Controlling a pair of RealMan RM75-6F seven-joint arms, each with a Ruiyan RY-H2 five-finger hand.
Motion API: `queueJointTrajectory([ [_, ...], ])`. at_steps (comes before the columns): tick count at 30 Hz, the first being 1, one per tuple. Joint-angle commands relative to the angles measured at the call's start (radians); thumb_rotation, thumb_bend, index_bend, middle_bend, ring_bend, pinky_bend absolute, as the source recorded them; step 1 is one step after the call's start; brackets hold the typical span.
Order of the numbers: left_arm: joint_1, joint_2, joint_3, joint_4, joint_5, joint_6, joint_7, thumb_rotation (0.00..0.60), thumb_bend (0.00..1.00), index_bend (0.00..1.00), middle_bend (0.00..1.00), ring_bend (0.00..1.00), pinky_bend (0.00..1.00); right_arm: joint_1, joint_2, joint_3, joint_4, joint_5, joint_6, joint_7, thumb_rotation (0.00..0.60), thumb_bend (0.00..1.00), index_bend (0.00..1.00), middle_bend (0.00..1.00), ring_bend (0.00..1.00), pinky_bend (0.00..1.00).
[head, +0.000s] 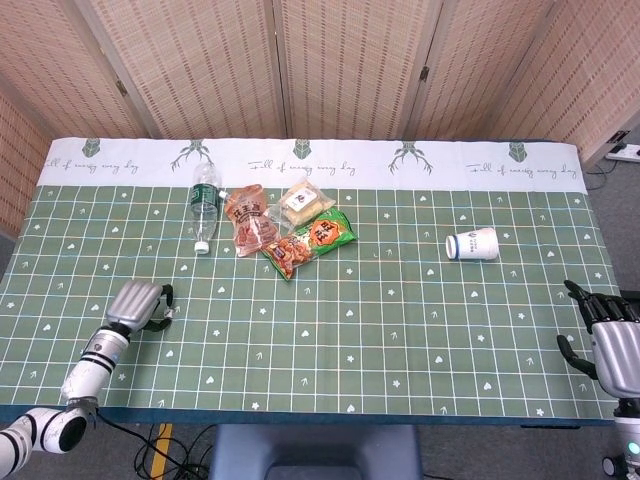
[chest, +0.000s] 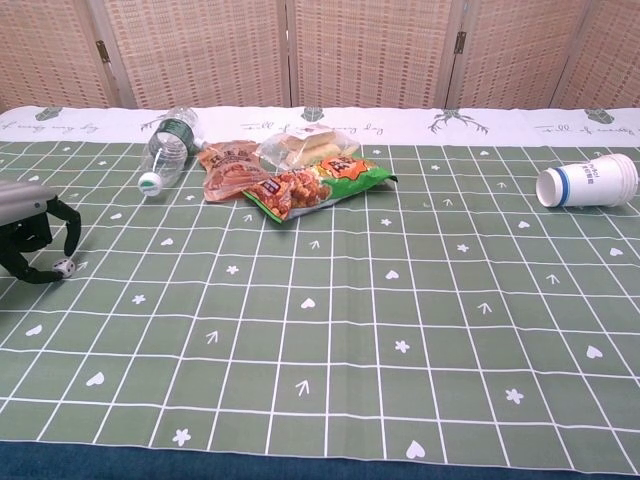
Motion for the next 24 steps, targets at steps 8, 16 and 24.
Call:
queueJointTrajectory([
  [8,-0.011,-0.002,0.006,0.005,-0.024,-0.017,-0.006,0.600,0.33,0.54,0.96,0.87,1.00,-0.007,-0.001,0.001,0.003,0.003,0.009,0.005,0.600,0.25,0.12,0.28,0.27,0.25],
  [16,-0.014,-0.001,0.012,0.003,-0.025,-0.016,-0.024,0.600,0.44,0.59,0.96,0.87,1.00,-0.006,-0.003,0.003,0.006,0.003,0.009,0.007,0.600,0.25,0.12,0.28,0.27,0.25],
  [24,-0.007,0.045,0.005,-0.087,0.054,0.062,-0.090,0.600,0.44,0.61,0.96,0.87,1.00,-0.008,-0.005,0.005,0.010,0.004,0.011,0.009,0.600,0.25,0.12,0.28,0.27,0.25],
])
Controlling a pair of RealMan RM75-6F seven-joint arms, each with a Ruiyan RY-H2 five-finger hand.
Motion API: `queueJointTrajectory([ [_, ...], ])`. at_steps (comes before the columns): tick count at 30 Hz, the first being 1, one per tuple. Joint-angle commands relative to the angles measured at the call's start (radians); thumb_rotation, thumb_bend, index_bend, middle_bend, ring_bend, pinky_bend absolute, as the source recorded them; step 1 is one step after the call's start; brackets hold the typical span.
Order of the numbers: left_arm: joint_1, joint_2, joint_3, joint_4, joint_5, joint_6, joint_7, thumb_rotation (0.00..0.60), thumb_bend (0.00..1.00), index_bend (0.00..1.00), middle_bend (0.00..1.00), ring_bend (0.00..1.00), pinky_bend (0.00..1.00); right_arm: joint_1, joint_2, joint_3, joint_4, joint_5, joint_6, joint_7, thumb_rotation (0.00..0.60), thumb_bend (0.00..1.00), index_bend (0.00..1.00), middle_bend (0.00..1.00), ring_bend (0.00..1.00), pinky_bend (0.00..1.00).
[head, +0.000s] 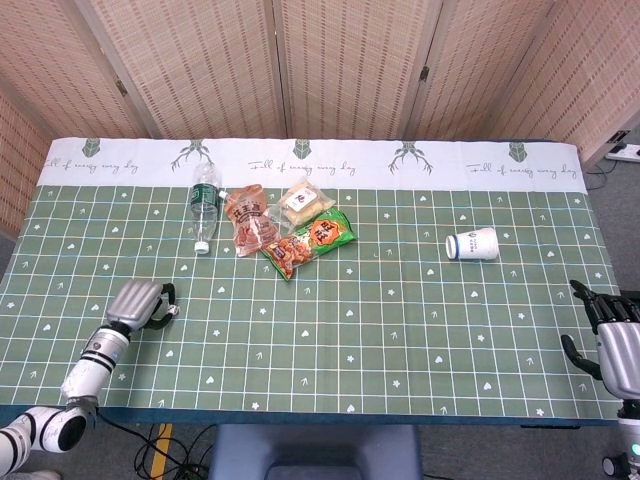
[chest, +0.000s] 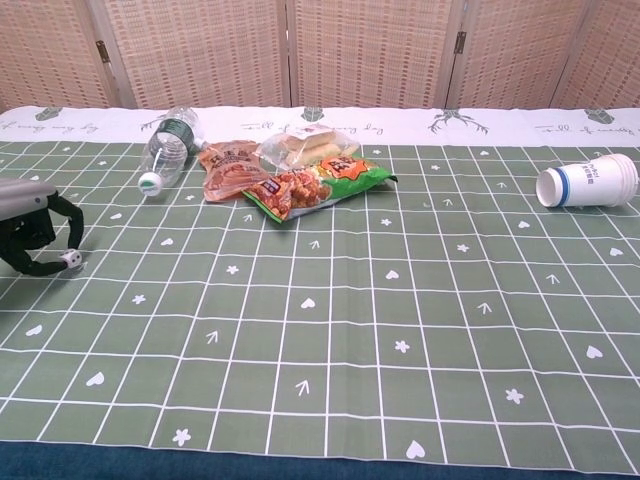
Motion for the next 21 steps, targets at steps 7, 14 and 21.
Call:
queueJointTrajectory([
  [7,-0.033,0.050,0.001,-0.139,0.157,0.066,-0.087,0.600,0.44,0.61,0.96,0.87,1.00,0.003,-0.001,0.000,0.004,0.004,-0.011,0.003,0.600,0.25,0.12,0.28,0.27,0.25],
  [14,-0.079,0.017,-0.030,-0.160,0.187,0.083,-0.100,0.600,0.44,0.62,0.96,0.87,1.00,-0.005,0.002,-0.001,0.006,0.011,-0.006,0.010,0.600,0.25,0.12,0.28,0.27,0.25],
  [21,-0.054,-0.121,-0.138,-0.076,0.231,0.355,-0.297,0.600,0.42,0.28,0.96,0.87,1.00,-0.014,0.001,-0.001,0.009,0.016,0.004,0.016,0.600,0.25,0.12,0.29,0.28,0.25],
])
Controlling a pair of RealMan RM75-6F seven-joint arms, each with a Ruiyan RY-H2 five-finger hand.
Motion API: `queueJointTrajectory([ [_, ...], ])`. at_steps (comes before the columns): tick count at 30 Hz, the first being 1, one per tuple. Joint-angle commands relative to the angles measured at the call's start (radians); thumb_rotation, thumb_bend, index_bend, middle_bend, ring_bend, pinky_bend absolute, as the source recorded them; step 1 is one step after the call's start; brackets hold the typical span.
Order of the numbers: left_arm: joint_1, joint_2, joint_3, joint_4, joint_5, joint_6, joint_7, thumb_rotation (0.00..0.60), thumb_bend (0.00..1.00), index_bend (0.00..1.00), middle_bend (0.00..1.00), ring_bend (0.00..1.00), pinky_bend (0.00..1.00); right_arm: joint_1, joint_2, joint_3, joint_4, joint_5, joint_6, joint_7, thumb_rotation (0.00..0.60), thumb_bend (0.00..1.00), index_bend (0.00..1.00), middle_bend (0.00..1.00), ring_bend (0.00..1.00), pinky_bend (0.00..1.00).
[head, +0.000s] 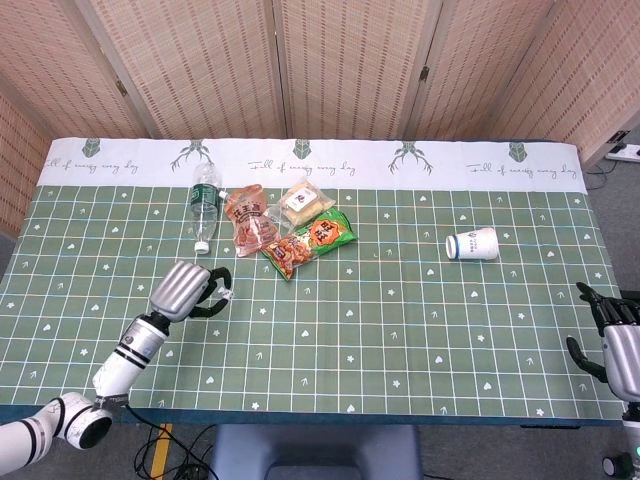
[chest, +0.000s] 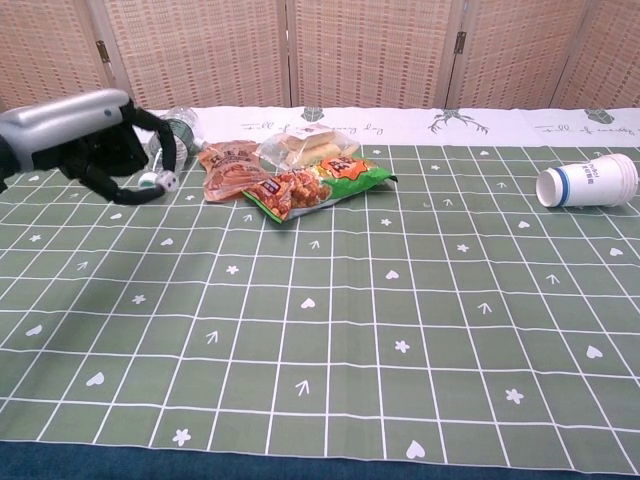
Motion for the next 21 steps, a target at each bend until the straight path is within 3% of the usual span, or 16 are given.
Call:
queueJointTrajectory([
  [1,0.017,-0.088,-0.075,0.042,0.010,0.149,-0.129,0.600,0.36,0.13,0.95,0.87,1.00,-0.001,0.000,0.000,0.001,0.001,0.001,0.001,0.600,0.25,0.12,0.29,0.28,0.25],
  [2,0.023,-0.095,-0.091,0.024,-0.013,0.161,-0.155,0.600,0.27,0.02,0.95,0.87,0.99,-0.002,-0.001,0.001,0.001,0.002,0.002,0.001,0.600,0.25,0.12,0.29,0.28,0.25],
  [5,0.030,-0.071,-0.096,-0.026,-0.058,0.128,-0.193,0.600,0.17,0.00,0.92,0.86,0.99,-0.001,-0.001,0.001,0.002,0.006,-0.003,0.001,0.600,0.25,0.12,0.29,0.28,0.25],
  [13,0.035,-0.021,-0.045,-0.020,-0.064,0.069,-0.147,0.600,0.16,0.00,0.90,0.84,0.99,0.005,0.000,0.002,-0.004,0.006,-0.015,-0.008,0.600,0.25,0.12,0.29,0.28,0.25],
  [21,0.062,0.017,-0.019,0.000,-0.062,0.089,-0.089,0.600,0.16,0.00,0.81,0.77,0.97,0.005,0.007,0.003,-0.016,0.010,-0.017,-0.020,0.600,0.25,0.12,0.29,0.28,0.25],
])
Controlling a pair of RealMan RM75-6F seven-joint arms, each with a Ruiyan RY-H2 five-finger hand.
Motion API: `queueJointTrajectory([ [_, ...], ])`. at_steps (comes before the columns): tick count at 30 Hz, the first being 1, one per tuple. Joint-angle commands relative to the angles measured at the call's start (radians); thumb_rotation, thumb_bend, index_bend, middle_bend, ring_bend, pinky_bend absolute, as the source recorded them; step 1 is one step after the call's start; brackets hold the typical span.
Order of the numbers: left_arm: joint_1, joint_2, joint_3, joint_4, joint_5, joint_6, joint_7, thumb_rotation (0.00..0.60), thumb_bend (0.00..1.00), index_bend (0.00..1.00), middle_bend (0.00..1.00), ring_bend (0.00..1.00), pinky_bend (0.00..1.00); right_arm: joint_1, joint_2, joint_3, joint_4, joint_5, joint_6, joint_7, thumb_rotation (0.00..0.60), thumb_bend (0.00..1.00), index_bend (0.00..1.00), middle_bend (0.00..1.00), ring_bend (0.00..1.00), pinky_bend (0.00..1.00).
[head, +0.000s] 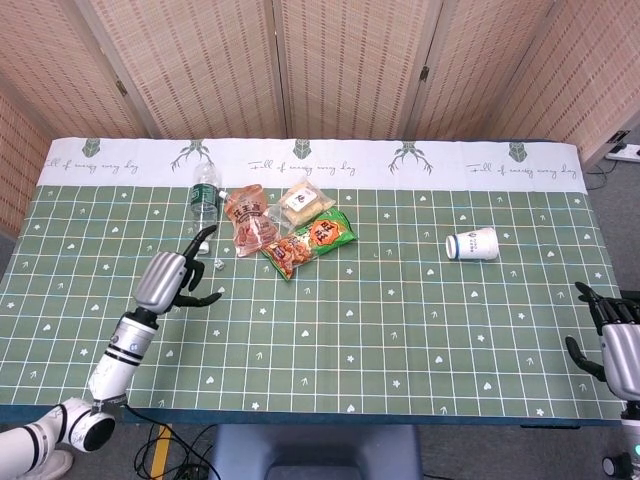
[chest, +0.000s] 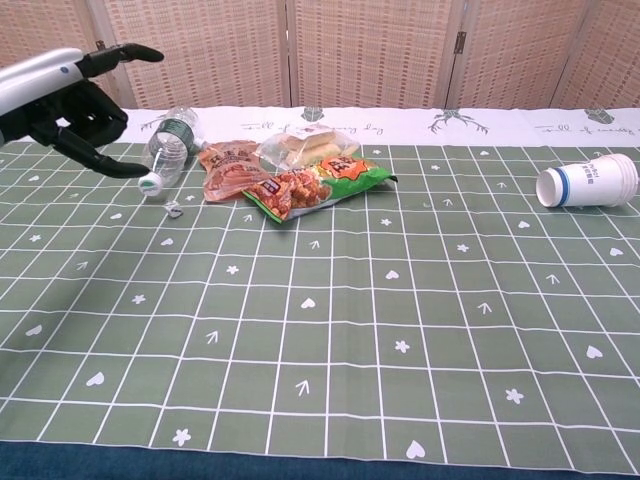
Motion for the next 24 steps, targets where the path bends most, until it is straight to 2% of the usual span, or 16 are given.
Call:
queueJointTrajectory([
  [1,0.016,0.023,0.010,0.000,-0.007,0.008,0.021,0.600,0.16,0.00,0.80,0.75,0.97,0.000,0.002,0.000,-0.003,0.001,-0.002,-0.003,0.600,0.25,0.12,0.29,0.28,0.25],
  [5,0.047,0.077,0.030,-0.034,-0.027,0.015,0.091,0.600,0.16,0.00,0.65,0.61,0.90,0.000,0.005,-0.001,-0.006,0.005,-0.007,-0.005,0.600,0.25,0.12,0.29,0.28,0.25],
  [9,0.092,0.156,0.057,-0.110,-0.063,0.028,0.203,0.600,0.16,0.04,0.52,0.47,0.65,0.001,0.011,0.000,-0.008,0.008,-0.011,-0.007,0.600,0.25,0.12,0.29,0.28,0.25],
  [14,0.164,0.212,0.081,-0.172,-0.112,0.084,0.283,0.600,0.16,0.05,0.41,0.35,0.46,0.006,0.015,-0.004,-0.001,0.005,-0.027,0.029,0.600,0.25,0.12,0.29,0.28,0.25],
  [20,0.255,0.221,0.103,-0.167,-0.143,0.181,0.309,0.600,0.16,0.08,0.40,0.33,0.37,0.014,0.013,-0.008,0.020,-0.008,-0.040,0.063,0.600,0.26,0.12,0.29,0.28,0.25],
  [24,0.311,0.228,0.122,-0.167,-0.131,0.247,0.315,0.600,0.16,0.09,0.40,0.33,0.37,0.019,0.008,-0.009,0.029,-0.023,-0.038,0.085,0.600,0.26,0.13,0.29,0.28,0.25],
])
